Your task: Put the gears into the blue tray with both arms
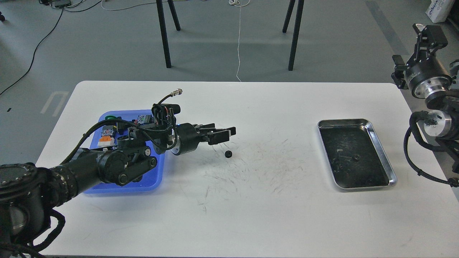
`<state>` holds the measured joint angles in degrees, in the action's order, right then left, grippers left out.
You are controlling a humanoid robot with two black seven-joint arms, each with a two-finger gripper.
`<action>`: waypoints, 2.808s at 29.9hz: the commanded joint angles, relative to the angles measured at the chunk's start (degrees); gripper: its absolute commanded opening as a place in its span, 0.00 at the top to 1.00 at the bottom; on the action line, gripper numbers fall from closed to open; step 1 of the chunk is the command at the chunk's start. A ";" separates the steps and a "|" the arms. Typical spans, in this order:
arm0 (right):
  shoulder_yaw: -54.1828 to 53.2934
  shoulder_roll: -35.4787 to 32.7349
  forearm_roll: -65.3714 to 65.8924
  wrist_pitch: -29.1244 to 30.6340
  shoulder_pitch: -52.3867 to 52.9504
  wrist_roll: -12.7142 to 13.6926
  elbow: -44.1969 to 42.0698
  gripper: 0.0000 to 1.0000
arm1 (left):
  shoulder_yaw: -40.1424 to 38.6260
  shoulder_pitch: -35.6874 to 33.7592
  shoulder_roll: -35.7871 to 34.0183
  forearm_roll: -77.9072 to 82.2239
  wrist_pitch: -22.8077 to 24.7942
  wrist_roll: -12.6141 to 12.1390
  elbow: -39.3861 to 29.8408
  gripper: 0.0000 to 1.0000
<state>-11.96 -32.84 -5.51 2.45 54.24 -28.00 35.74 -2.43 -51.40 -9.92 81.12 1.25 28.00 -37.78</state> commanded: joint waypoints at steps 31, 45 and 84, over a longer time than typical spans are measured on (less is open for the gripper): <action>1.24 -0.74 0.15 -0.08 0.78 0.00 0.12 0.02 | 10.34 1.65 0.95 9.76 -14.43 0.00 -0.71 0.16; 1.24 -0.56 0.15 -0.08 1.22 0.00 -0.05 0.02 | 12.27 2.36 2.89 13.45 -21.46 0.00 0.43 0.23; 1.33 -0.74 0.24 -0.17 3.15 0.00 -0.05 0.02 | 16.32 1.65 8.16 13.89 -25.15 0.00 9.74 0.33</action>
<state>-10.63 -33.58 -5.27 2.29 57.37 -28.00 35.68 13.88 -49.70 -1.77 94.92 -23.90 27.99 -28.31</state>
